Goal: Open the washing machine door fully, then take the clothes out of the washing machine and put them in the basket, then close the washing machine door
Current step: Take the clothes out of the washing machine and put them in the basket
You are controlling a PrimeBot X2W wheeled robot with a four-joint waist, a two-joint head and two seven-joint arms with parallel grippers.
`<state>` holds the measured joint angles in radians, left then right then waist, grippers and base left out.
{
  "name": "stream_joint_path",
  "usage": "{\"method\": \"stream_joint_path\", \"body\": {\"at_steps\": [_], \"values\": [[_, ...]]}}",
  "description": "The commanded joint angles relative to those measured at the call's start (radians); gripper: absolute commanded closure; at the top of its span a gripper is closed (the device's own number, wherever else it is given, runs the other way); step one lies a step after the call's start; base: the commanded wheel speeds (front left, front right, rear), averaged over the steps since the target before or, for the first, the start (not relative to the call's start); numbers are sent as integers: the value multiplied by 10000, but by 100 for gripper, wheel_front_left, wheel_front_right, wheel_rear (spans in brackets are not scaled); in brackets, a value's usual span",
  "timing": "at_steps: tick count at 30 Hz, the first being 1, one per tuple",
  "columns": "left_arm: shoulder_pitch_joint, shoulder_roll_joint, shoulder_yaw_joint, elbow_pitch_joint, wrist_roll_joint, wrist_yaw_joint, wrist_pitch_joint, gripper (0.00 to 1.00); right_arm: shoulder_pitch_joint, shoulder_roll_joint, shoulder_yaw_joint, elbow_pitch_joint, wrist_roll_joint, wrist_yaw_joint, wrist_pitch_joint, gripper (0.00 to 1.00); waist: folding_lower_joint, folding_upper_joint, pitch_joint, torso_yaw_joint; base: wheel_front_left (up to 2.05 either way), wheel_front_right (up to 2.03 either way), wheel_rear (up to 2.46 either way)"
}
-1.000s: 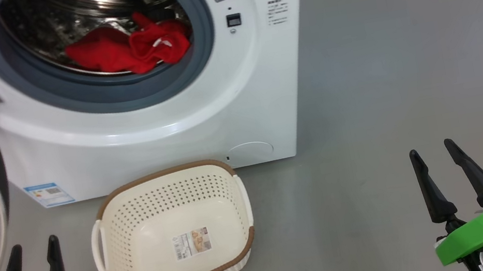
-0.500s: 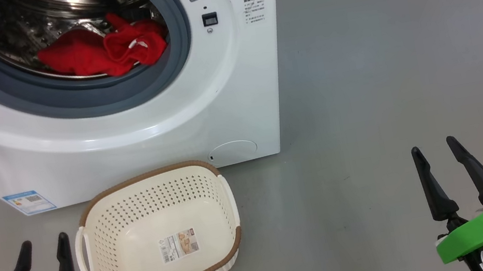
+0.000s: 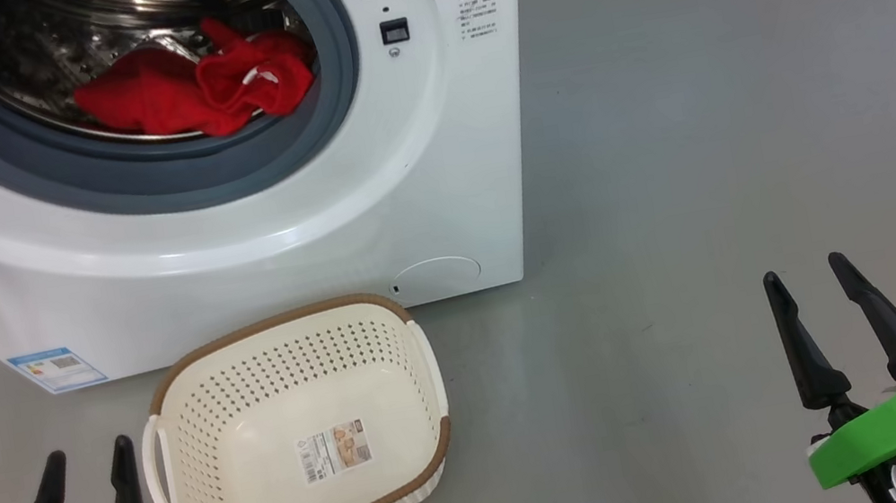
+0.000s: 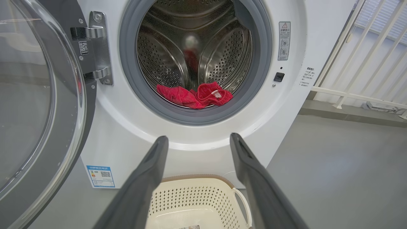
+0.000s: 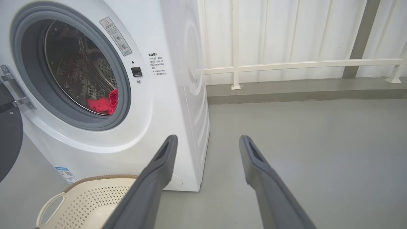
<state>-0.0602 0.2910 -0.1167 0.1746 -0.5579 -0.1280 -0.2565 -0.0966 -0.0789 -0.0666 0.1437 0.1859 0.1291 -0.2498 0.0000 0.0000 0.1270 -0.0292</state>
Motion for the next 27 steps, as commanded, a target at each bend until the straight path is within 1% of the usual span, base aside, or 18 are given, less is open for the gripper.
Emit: {"method": "stream_joint_path", "body": {"at_steps": [1,8,13,19,27], "values": [[-226,309,411,-212,-12,-27,-53,0,-100,-15,246,-280,-82,16,-120,0,0,0,17,11,0,0,0],[-235,351,309,-206,-258,-27,-53,0,-151,-1,296,-271,-95,16,-120,0,0,0,80,32,0,0,0],[-274,426,171,-149,-392,-27,-53,0,-185,13,334,-262,-109,16,-120,0,0,0,116,47,17,-47,29],[-342,467,52,-82,-517,-27,-53,0,-203,35,380,-241,-125,16,-120,0,0,0,139,82,68,-117,49],[-358,525,13,-112,-510,-27,-53,0,-212,50,431,-241,-127,16,-120,0,0,0,150,98,98,-153,55]]}}
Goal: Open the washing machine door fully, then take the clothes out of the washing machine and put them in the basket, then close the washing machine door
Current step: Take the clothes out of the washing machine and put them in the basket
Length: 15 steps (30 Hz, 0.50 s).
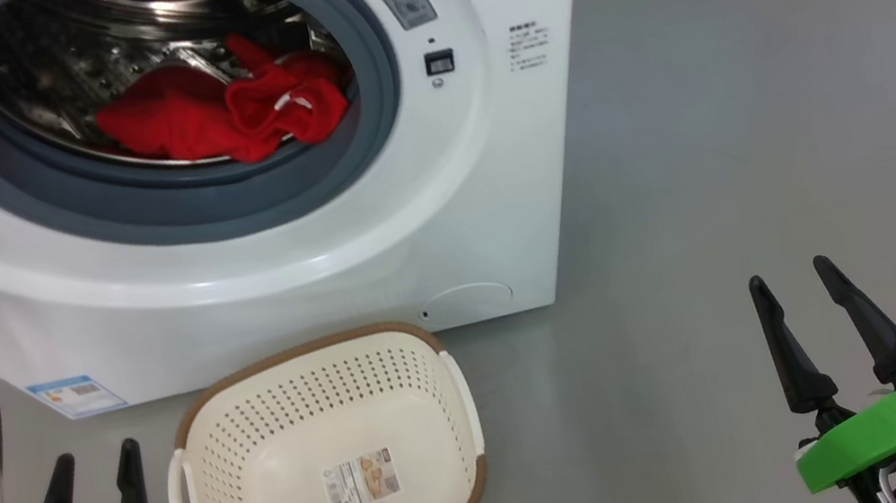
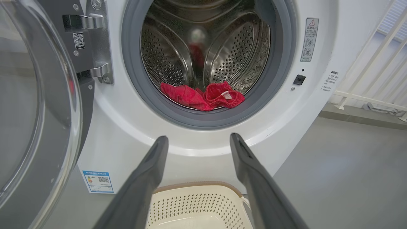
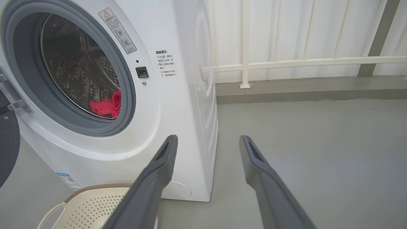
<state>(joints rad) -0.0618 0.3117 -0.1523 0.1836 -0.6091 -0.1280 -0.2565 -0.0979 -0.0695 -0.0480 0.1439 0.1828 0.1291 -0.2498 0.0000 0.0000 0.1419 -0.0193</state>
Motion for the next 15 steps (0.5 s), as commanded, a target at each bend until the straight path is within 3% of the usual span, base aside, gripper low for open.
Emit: {"method": "stream_joint_path", "body": {"at_steps": [1,7,15], "values": [[-347,326,373,-208,47,-27,-53,0,-197,-42,249,-246,-96,16,-120,0,0,0,6,-1,109,-149,41],[-375,326,292,-326,136,-27,-53,0,-216,-21,269,-231,-91,16,-120,0,0,0,74,4,80,-85,6],[-480,352,178,-263,59,-27,-53,0,-281,39,312,-237,-106,16,-120,0,0,0,252,-36,7,-7,0]]}}
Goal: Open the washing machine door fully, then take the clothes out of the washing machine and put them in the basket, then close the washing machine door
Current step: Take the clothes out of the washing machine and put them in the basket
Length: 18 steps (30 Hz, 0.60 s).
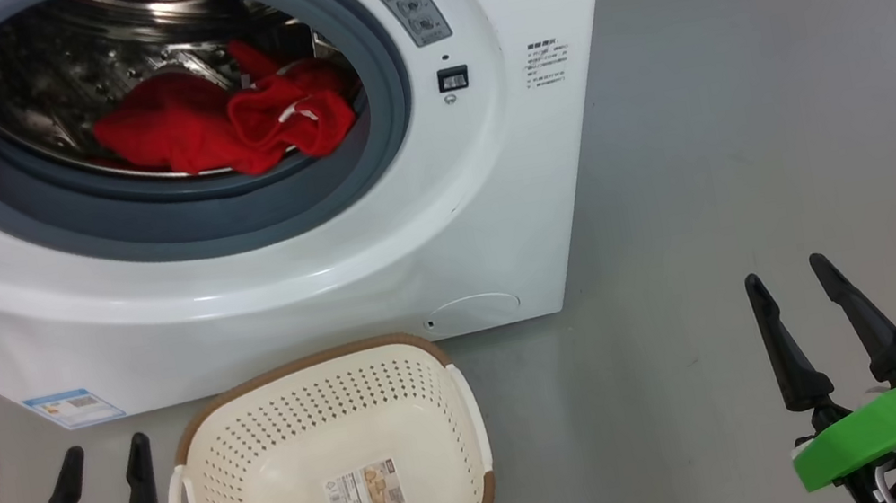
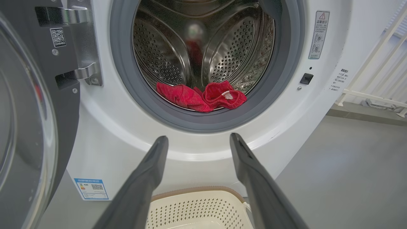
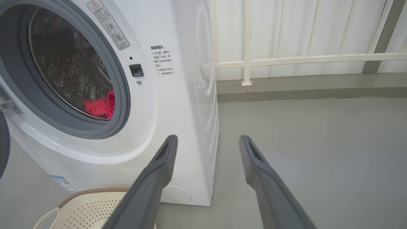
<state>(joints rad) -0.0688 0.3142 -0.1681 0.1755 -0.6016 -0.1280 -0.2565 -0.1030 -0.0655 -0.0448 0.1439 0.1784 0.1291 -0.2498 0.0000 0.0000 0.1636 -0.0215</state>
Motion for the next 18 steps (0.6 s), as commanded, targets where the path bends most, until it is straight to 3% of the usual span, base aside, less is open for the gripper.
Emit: {"method": "stream_joint_path", "body": {"at_steps": [1,13,18], "values": [[-448,312,340,-208,-42,-27,-53,0,-250,8,294,-245,-64,16,-120,0,0,0,90,-30,0,0,0],[-2039,520,6,422,-199,-27,-53,0,-737,132,384,-465,-161,16,-120,0,0,0,1222,-238,0,0,0],[-3332,903,-454,937,-159,-27,-53,0,-1099,148,569,-572,158,16,-120,0,0,0,1882,-532,0,0,0]]}}
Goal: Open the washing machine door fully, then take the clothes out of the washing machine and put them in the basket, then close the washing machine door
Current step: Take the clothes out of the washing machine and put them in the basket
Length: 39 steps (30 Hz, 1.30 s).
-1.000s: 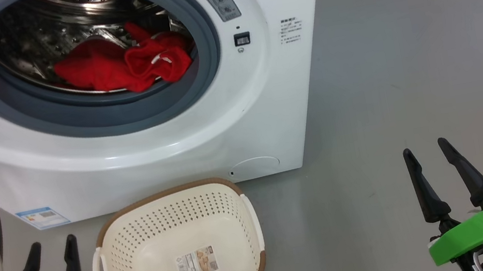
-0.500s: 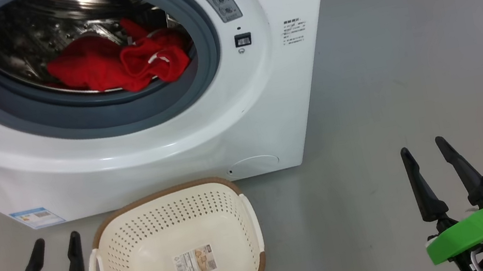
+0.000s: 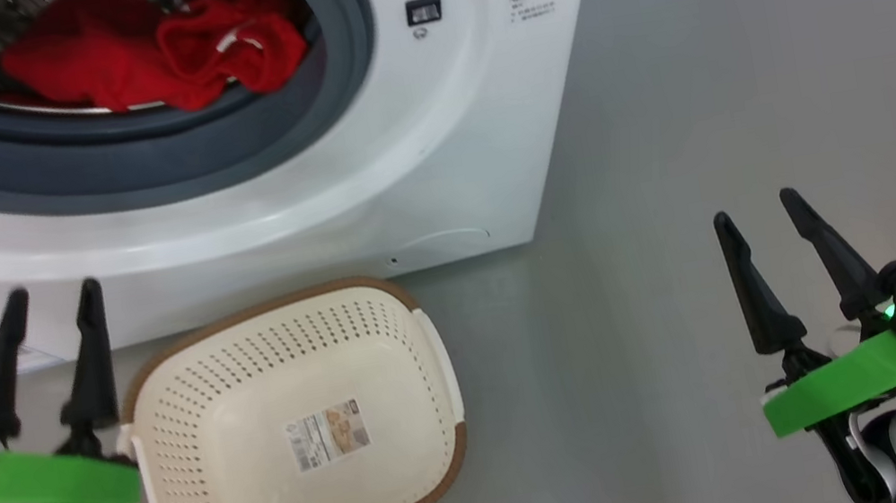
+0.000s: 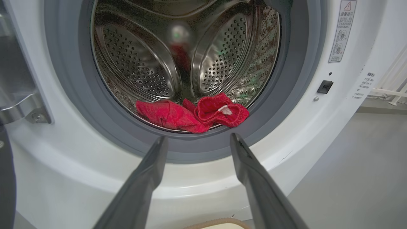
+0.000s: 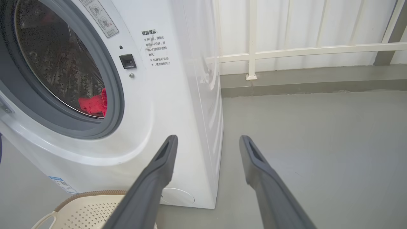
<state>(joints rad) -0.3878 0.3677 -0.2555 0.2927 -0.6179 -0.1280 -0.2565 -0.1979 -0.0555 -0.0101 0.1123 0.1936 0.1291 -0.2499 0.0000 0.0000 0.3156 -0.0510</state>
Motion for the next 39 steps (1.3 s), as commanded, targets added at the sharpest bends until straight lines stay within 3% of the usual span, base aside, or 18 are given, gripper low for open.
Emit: {"method": "stream_joint_path", "body": {"at_steps": [1,20,31,39], "values": [[-411,454,298,-101,-5,-27,-53,0,-216,49,267,-283,88,16,-118,0,0,0,492,-306,0,0,0],[-6078,1754,-3219,3604,-1035,-27,110,0,-1047,52,806,-610,1150,16,-118,0,0,0,2197,-1581,0,0,0],[-7890,2476,-5991,5032,-1048,-27,103,0,-1194,52,1284,-699,1526,16,-118,0,0,0,2591,-2116,0,0,0],[-8670,2771,-7022,5757,-1243,-27,7,0,-1254,52,1386,-765,1646,16,-118,0,0,0,2780,-2351,0,0,0]]}}
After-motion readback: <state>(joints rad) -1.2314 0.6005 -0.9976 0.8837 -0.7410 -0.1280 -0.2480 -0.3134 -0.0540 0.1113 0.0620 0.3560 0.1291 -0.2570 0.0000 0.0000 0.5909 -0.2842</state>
